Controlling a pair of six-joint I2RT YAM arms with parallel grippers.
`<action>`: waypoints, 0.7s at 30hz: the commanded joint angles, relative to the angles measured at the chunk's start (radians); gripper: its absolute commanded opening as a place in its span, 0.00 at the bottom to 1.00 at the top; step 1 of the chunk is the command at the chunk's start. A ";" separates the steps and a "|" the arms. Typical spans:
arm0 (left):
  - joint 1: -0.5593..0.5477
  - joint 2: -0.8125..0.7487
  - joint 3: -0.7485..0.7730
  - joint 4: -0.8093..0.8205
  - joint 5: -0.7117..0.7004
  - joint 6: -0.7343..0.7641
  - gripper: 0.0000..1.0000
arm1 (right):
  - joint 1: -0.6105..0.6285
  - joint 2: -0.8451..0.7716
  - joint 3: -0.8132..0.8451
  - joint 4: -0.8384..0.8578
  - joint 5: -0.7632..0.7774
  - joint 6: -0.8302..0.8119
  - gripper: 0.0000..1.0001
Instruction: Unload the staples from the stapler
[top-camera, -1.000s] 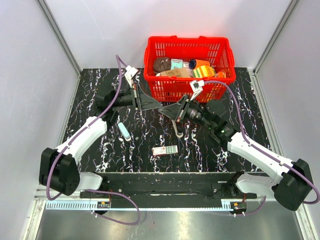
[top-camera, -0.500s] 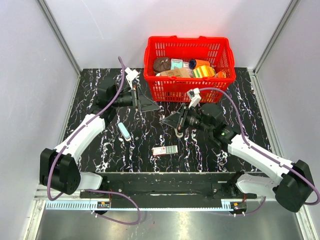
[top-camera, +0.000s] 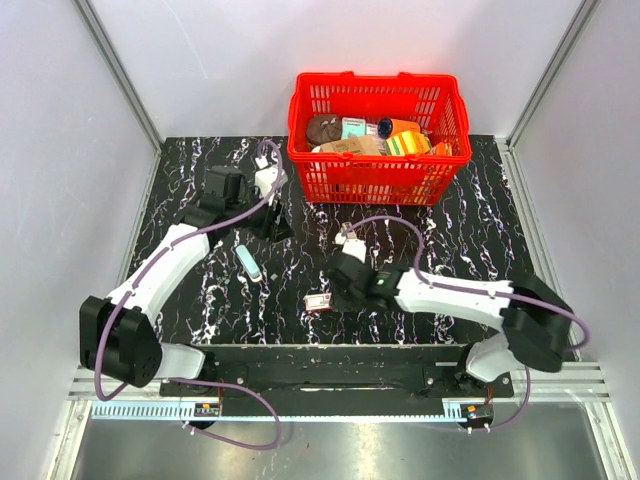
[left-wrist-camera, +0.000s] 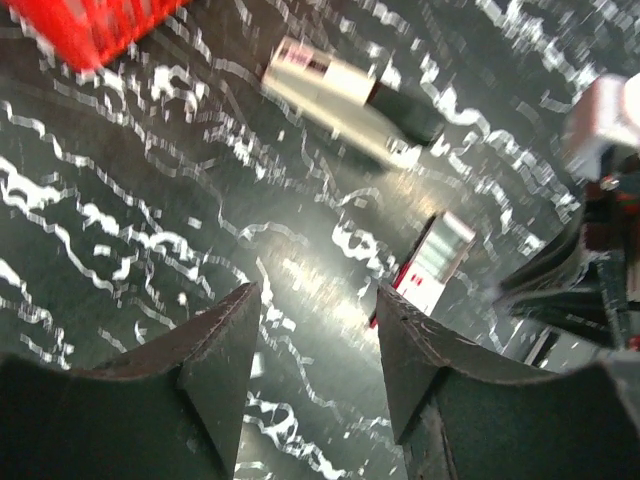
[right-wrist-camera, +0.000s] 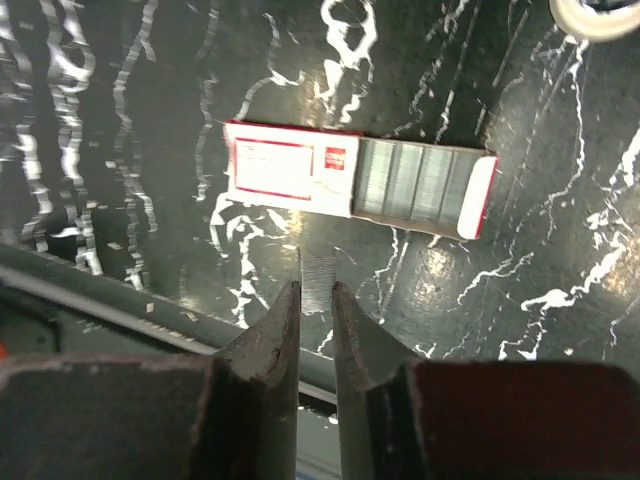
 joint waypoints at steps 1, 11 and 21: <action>0.002 -0.059 -0.059 -0.069 -0.112 0.170 0.54 | 0.076 0.103 0.144 -0.183 0.244 0.088 0.02; 0.002 -0.124 -0.135 -0.084 -0.138 0.213 0.53 | 0.102 0.255 0.257 -0.265 0.330 0.062 0.03; 0.002 -0.132 -0.130 -0.095 -0.121 0.207 0.52 | 0.101 0.333 0.293 -0.263 0.310 0.010 0.04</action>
